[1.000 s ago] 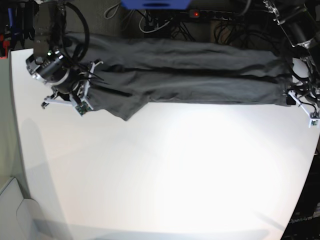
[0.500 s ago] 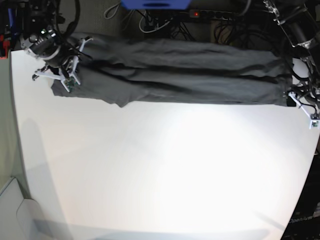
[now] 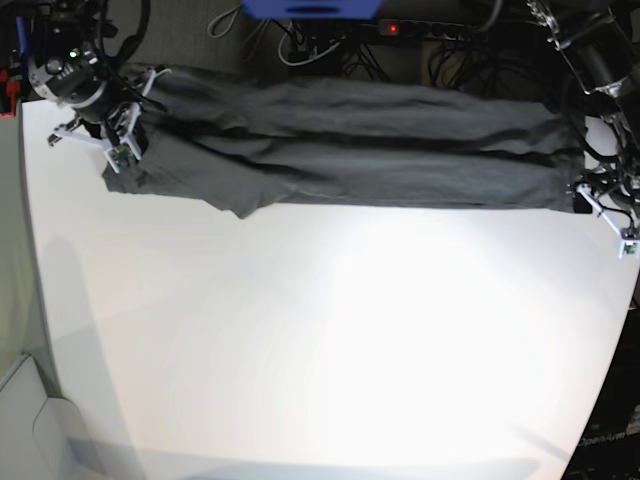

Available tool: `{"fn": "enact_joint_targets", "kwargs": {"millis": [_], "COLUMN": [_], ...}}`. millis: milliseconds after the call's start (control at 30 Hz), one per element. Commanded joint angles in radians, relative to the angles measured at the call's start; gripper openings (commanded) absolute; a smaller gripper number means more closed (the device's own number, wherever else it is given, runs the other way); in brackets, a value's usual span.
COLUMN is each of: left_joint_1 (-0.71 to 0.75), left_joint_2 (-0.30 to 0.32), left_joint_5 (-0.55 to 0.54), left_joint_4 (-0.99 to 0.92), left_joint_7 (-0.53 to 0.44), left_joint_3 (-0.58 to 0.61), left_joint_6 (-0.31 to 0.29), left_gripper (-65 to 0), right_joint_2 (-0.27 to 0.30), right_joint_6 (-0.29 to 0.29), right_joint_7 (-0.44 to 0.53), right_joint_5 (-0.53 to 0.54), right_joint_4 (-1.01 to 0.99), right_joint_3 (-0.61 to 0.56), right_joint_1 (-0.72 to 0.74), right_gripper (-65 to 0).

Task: Layout the t-shirt on the table in an organized manner, then fold the t-shirt properly
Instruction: 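Fold the sleeve with the right gripper onto the folded shirt, then hold the strip end with the right gripper and tuck it inward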

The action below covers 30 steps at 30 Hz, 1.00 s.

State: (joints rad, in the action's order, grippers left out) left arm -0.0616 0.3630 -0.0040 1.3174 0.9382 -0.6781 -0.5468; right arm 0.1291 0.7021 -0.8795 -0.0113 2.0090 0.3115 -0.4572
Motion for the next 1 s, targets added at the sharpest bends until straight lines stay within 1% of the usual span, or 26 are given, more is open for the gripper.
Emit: {"fn": "enact_joint_targets", "kwargs": {"millis": [0, 100, 133, 233, 333, 433, 467, 567, 700, 967], "left_joint_1": [-0.010, -0.010, -0.010, -0.013, -0.010, -0.007, -0.007, -0.007, -0.007, -0.007], "left_joint_2": [0.023, 0.032, 0.035, 0.040, 0.049, 0.049, 0.049, 0.049, 0.047, 0.047], "left_joint_5": [-0.003, -0.003, -0.004, -0.001, -0.003, -0.001, -0.001, -0.001, -0.001, 0.002], "left_joint_4": [0.015, 0.015, 0.015, 0.017, 0.017, 0.017, 0.017, 0.017, 0.017, 0.017], "left_joint_7": [-0.014, -0.012, -0.011, -0.003, -0.003, -0.003, -0.005, -0.005, -0.006, -0.008], "left_joint_3": [-0.002, -0.002, -0.004, -0.004, -0.005, -0.005, -0.005, -0.005, -0.005, -0.005], "left_joint_6": [0.000, -0.005, -0.017, -0.077, -0.091, -0.095, -0.095, -0.095, -0.095, -0.095], "left_gripper": [-13.7, -13.7, -13.7, -13.7, -13.7, -13.7, -13.7, -13.7, -13.7, -13.7], "right_joint_2": [0.005, 0.002, -0.004, -0.012, -0.013, -0.019, -0.030, -0.046, -0.069, -0.073], "right_joint_6": [-0.004, -0.004, -0.004, -0.004, -0.004, -0.004, -0.004, -0.004, -0.004, -0.004], "right_joint_7": [0.010, 0.007, -0.005, -0.085, -0.158, -0.180, -0.177, -0.177, -0.177, -0.174], "right_joint_5": [0.007, 0.006, 0.006, 0.006, 0.006, 0.006, 0.006, 0.006, 0.006, 0.006], "right_joint_4": [0.016, 0.016, 0.016, 0.016, 0.014, 0.014, 0.012, 0.012, -0.012, -0.090], "right_joint_3": [-0.001, -0.004, -0.005, -0.001, -0.002, -0.002, -0.004, -0.004, -0.013, -0.013], "right_joint_1": [0.008, 0.044, 0.057, 0.107, 0.145, 0.159, 0.159, 0.159, 0.177, 0.194], "right_gripper": [-65.0, -64.7, -63.5, -54.8, -44.5, -35.4, -32.5, -27.3, -26.5, -26.5]}}
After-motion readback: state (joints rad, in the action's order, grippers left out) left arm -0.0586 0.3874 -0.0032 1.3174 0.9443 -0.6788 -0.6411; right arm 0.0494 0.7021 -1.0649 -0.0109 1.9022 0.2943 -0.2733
